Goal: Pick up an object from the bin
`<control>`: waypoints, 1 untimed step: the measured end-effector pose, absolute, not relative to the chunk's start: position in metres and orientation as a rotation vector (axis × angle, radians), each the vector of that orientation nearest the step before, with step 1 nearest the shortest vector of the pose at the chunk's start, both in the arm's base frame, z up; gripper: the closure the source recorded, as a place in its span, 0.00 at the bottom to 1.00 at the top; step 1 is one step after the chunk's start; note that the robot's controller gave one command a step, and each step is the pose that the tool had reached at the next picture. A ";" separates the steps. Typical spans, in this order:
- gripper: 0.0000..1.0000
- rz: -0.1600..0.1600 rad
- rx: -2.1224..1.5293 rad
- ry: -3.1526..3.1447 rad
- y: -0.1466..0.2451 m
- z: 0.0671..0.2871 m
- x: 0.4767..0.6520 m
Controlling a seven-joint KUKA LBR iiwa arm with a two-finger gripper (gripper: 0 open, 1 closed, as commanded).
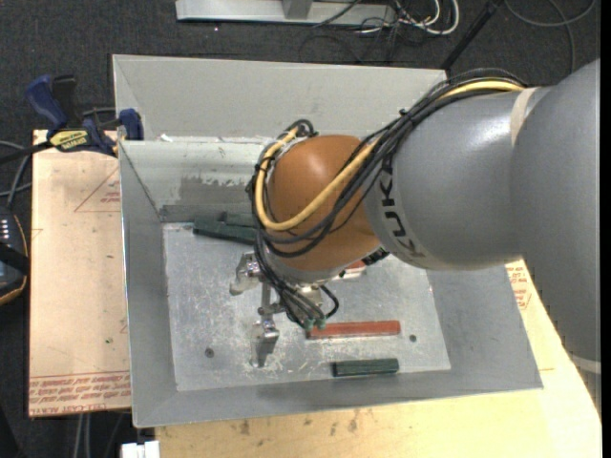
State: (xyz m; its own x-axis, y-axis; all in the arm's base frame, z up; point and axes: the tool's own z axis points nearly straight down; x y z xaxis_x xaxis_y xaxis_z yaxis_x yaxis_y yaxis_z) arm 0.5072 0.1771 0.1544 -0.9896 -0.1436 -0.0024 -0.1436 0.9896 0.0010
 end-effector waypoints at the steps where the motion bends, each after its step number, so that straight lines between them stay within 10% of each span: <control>1: 0.00 0.003 -0.209 3.132 0.169 0.143 0.510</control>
Offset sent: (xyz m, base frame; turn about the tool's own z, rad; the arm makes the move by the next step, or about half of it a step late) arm 0.0017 -0.0416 -0.0556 -0.1139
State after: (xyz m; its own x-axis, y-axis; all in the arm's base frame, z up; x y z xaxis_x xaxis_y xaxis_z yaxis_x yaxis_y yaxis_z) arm 0.5100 0.1693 0.1433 -0.9912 -0.1326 -0.0029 -0.1326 0.9912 0.0018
